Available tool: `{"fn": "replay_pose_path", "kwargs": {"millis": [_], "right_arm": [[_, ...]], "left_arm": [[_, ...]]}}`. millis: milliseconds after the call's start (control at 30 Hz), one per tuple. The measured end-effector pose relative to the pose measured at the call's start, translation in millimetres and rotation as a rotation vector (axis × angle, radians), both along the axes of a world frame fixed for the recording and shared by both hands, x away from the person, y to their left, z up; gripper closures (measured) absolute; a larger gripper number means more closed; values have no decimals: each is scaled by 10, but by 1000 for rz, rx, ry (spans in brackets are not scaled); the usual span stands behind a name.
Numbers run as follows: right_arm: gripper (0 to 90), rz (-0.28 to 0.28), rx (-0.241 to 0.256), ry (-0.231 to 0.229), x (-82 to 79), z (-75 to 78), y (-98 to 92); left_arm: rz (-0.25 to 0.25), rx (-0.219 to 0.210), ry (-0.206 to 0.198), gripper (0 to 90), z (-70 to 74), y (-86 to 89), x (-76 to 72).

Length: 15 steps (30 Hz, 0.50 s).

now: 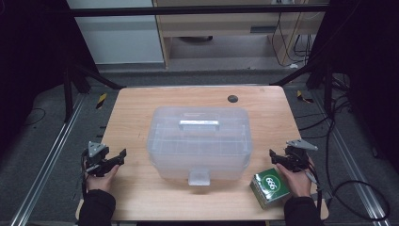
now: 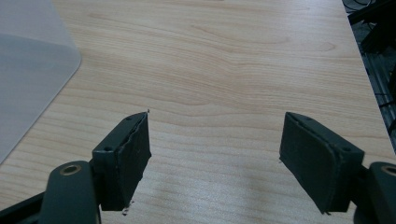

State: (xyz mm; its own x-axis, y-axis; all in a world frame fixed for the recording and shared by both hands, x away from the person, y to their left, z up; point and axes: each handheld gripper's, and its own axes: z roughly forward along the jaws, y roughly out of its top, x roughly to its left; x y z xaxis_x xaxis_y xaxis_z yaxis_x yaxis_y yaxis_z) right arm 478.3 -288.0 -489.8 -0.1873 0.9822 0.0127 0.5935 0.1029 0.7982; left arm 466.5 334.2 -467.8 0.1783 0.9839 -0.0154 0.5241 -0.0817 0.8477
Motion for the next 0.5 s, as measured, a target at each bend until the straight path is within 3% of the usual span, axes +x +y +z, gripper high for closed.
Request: {"fn": "replay_pose_path", "kwargs": {"millis": [200, 500], "right_arm": [[237, 4, -8, -2, -9, 2, 2], [222, -3, -19, -21, -3, 61, 1]], "left_arm": [[-16, -17, -21, 256, 86, 15, 0], [-88, -42, -61, 268, 316, 64, 42]]}}
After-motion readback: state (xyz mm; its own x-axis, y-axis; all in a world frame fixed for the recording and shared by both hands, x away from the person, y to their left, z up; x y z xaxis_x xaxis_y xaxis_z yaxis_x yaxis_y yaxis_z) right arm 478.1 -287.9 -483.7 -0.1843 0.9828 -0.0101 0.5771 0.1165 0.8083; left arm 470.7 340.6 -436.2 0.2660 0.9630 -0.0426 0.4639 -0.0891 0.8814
